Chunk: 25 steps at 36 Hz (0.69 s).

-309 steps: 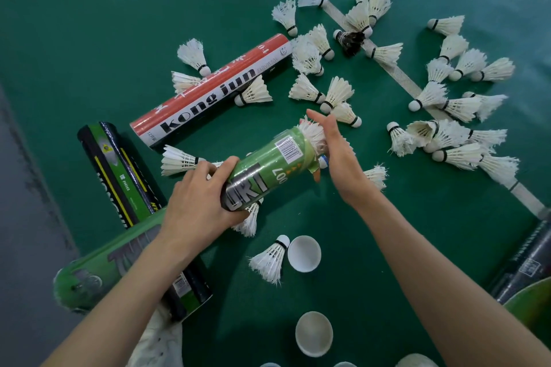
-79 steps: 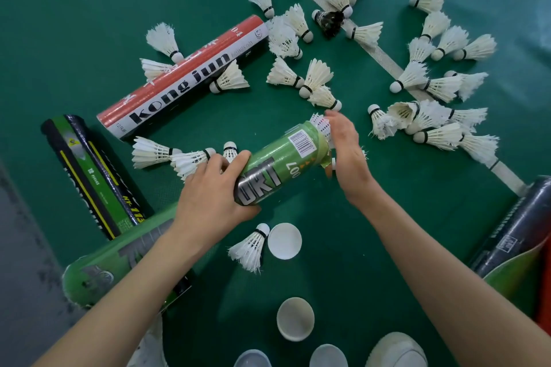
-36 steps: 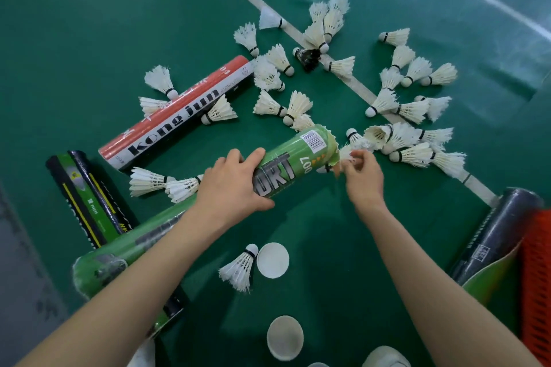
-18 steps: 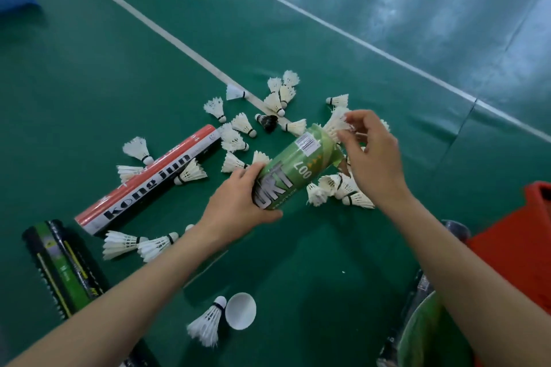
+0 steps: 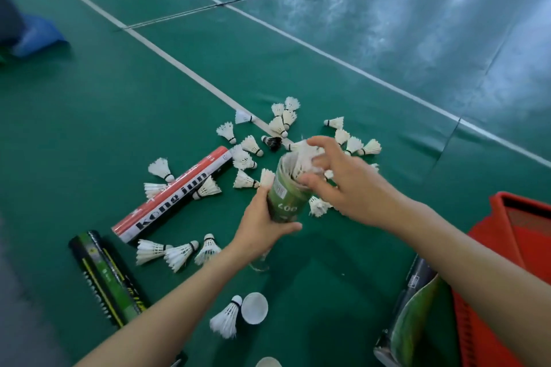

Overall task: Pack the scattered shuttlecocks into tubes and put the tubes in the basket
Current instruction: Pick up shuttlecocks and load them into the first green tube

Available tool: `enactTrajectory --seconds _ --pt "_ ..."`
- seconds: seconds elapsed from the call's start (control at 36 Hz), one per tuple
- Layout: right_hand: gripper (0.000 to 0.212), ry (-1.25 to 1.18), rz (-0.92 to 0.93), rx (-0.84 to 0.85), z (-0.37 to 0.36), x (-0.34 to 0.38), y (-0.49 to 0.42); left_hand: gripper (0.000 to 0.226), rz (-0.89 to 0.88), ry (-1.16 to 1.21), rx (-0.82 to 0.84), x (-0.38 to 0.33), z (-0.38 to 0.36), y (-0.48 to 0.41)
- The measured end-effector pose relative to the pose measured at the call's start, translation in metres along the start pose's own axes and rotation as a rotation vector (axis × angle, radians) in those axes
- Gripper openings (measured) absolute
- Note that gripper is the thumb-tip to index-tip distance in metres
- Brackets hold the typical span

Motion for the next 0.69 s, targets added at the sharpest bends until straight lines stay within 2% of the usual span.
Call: enactTrajectory --seconds 0.08,0.17,0.31,0.44,0.58,0.69 --pt "0.07 0.183 0.044 0.152 -0.02 0.01 0.007 0.061 0.031 0.086 0.034 0.003 0.005 0.012" --pt "0.074 0.288 0.157 0.171 -0.036 0.016 0.011 0.063 0.009 0.139 0.025 0.001 0.018 0.024" --pt "0.081 0.364 0.243 0.228 -0.046 0.026 0.009 0.07 -0.021 0.246 -0.015 -0.002 0.041 0.034" --pt "0.078 0.403 0.168 0.279 -0.042 0.034 0.001 0.067 -0.087 0.192 0.027 -0.007 0.05 0.034" --pt "0.074 0.339 0.123 0.324 -0.04 0.037 -0.005 0.066 -0.104 0.206 0.037 -0.005 0.048 0.032" --pt "0.079 0.285 0.031 0.381 -0.04 0.035 -0.012 0.066 -0.091 0.253 0.048 -0.002 0.047 0.032"
Point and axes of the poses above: each hand's wrist, its own y-axis away from the middle knuckle, its own z-axis out of the back of the hand, x = y × z, the point moved 1 cm from there along -y, towards the middle knuckle, and after that the axes turned 8 degrees about -y, right-handed, at the moved point
